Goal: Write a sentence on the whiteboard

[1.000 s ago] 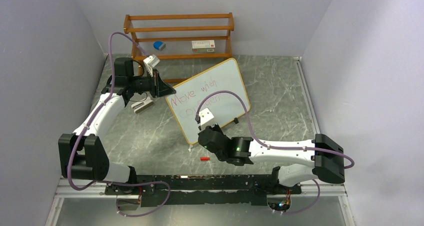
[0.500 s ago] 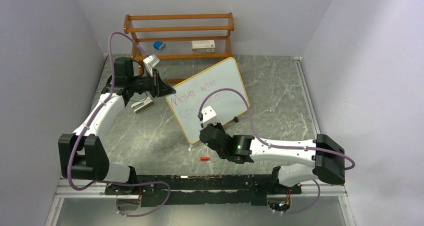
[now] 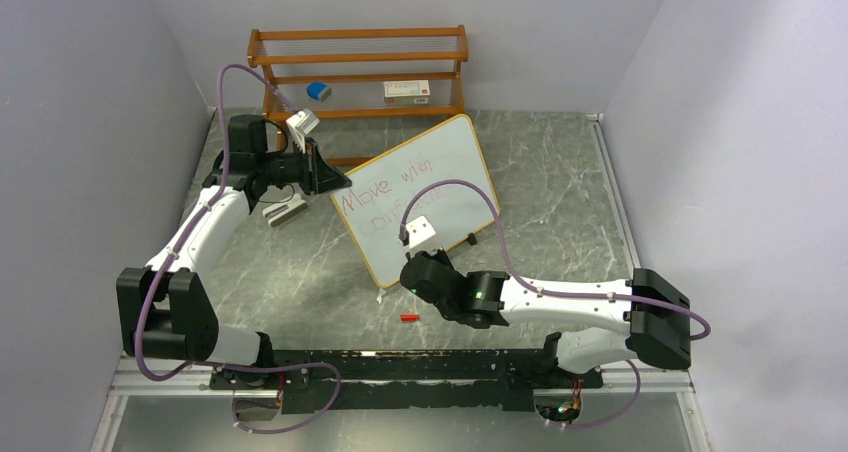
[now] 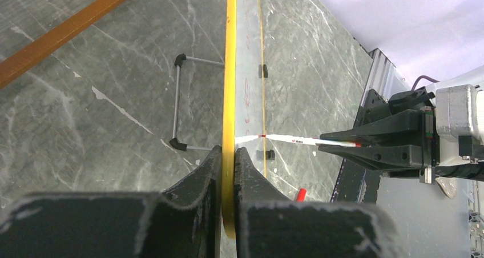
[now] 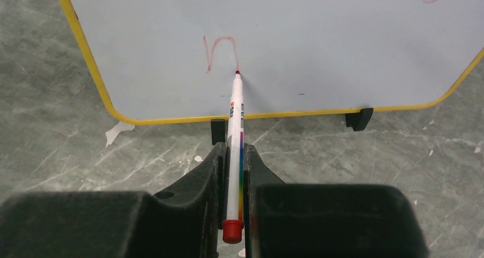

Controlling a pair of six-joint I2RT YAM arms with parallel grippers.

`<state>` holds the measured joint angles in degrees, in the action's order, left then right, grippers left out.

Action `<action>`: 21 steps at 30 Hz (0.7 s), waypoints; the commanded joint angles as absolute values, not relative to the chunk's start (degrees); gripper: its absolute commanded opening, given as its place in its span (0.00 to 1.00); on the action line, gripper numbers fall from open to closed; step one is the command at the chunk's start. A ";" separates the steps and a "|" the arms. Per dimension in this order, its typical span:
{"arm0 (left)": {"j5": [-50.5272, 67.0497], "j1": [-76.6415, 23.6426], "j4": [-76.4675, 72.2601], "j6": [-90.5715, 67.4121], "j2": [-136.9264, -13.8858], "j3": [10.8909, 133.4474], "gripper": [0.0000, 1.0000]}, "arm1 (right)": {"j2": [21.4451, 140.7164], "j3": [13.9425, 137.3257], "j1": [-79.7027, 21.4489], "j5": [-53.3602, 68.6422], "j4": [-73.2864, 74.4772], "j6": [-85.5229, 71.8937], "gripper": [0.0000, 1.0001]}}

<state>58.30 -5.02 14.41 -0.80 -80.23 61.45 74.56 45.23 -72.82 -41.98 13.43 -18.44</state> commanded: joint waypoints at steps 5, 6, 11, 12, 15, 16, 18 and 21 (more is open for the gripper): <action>54.57 -5.19 15.73 2.96 -80.42 61.43 0.05 | 70.36 44.17 -72.38 -42.39 12.18 -19.04 0.00; 54.57 -5.19 15.73 2.91 -80.40 61.38 0.05 | 69.65 44.13 -72.35 -42.41 11.82 -18.77 0.00; 54.60 -5.19 15.73 2.90 -80.42 61.43 0.05 | 68.60 44.15 -71.86 -44.17 10.65 -17.34 0.00; 54.58 -5.19 15.69 2.90 -80.46 61.43 0.05 | 68.90 44.25 -71.66 -44.31 10.45 -17.17 0.00; 54.63 -5.19 15.73 2.90 -80.51 61.39 0.05 | 69.51 44.30 -71.32 -44.35 9.36 -16.76 0.00; 54.59 -5.19 15.80 3.00 -80.49 61.40 0.05 | 69.66 44.30 -71.14 -44.12 8.79 -16.49 0.00; 54.58 -5.19 15.82 2.99 -80.51 61.42 0.05 | 70.30 44.46 -70.83 -43.87 8.42 -16.31 0.00; 54.58 -5.19 15.82 2.93 -80.51 61.43 0.05 | 70.98 44.43 -70.44 -43.28 7.58 -15.95 0.00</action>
